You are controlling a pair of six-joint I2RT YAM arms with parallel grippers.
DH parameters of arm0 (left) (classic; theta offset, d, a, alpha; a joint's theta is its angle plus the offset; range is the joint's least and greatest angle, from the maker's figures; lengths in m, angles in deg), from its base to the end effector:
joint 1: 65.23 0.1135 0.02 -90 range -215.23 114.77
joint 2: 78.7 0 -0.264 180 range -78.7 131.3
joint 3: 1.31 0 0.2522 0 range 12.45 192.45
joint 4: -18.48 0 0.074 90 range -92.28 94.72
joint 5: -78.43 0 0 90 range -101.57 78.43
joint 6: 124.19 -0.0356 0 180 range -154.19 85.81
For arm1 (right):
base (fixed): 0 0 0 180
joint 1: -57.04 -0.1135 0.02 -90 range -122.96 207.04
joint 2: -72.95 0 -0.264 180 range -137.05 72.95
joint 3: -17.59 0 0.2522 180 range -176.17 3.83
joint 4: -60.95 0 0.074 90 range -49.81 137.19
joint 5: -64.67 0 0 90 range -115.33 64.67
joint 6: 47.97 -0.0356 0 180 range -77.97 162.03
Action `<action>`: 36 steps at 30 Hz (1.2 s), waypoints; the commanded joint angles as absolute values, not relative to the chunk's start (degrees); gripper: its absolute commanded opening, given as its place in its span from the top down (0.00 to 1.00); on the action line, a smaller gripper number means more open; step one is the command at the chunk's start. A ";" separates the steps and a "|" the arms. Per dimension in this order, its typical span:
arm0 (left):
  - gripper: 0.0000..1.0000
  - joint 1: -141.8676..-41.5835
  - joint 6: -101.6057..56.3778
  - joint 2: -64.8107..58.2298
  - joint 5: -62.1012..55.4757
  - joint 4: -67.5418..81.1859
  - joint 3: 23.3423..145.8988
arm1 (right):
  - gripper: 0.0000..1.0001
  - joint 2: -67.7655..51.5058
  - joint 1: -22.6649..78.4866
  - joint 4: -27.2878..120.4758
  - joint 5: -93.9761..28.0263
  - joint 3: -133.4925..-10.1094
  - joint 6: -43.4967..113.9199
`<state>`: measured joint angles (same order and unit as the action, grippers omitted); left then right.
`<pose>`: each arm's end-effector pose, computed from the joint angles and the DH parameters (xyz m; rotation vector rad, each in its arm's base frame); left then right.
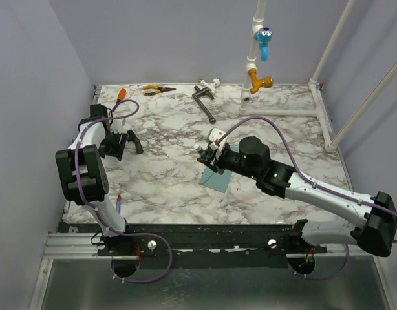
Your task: Place the letter into the envelope and seal it
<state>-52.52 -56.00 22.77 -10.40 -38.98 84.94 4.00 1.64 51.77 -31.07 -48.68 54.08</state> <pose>0.3401 0.0760 0.2014 0.2301 2.8359 0.1008 0.1584 0.2359 0.3256 -1.0718 1.4722 0.6303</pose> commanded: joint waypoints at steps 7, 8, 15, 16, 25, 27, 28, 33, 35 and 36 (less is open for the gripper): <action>0.41 -50.55 -55.16 25.86 -11.62 -37.55 84.75 | 0.99 3.85 1.47 51.76 -29.14 -48.15 54.88; 0.41 -50.50 -55.15 26.27 -11.61 -37.51 84.63 | 0.99 3.80 1.49 51.63 -28.88 -48.20 54.91; 0.51 -50.55 -55.01 27.63 -11.62 -37.28 85.66 | 0.99 3.17 1.49 51.65 -28.61 -48.35 55.10; 0.56 -50.54 -55.06 27.80 -11.66 -37.29 85.66 | 0.99 3.00 1.49 51.29 -28.40 -48.51 55.18; 0.65 -50.55 -55.88 27.77 -11.63 -37.29 85.28 | 1.00 3.04 1.49 51.32 -26.97 -48.48 55.52; 0.73 -50.55 -55.85 28.09 -11.63 -37.33 85.57 | 0.99 2.91 1.49 51.06 -26.61 -48.58 55.60; 0.78 -50.50 -55.86 28.07 -11.63 -37.33 85.58 | 0.99 2.98 1.49 51.06 -26.53 -48.62 55.63; 1.00 -50.46 -55.98 28.02 -11.64 -37.20 85.58 | 0.99 3.12 1.49 51.11 -26.22 -48.38 55.99; 1.00 -50.46 -56.13 27.60 -11.62 -37.20 85.58 | 0.99 3.16 1.49 51.08 -26.84 -48.38 56.06; 1.00 -50.46 -56.23 27.02 -10.86 -37.29 85.48 | 0.99 3.25 1.49 51.01 -27.34 -48.30 56.22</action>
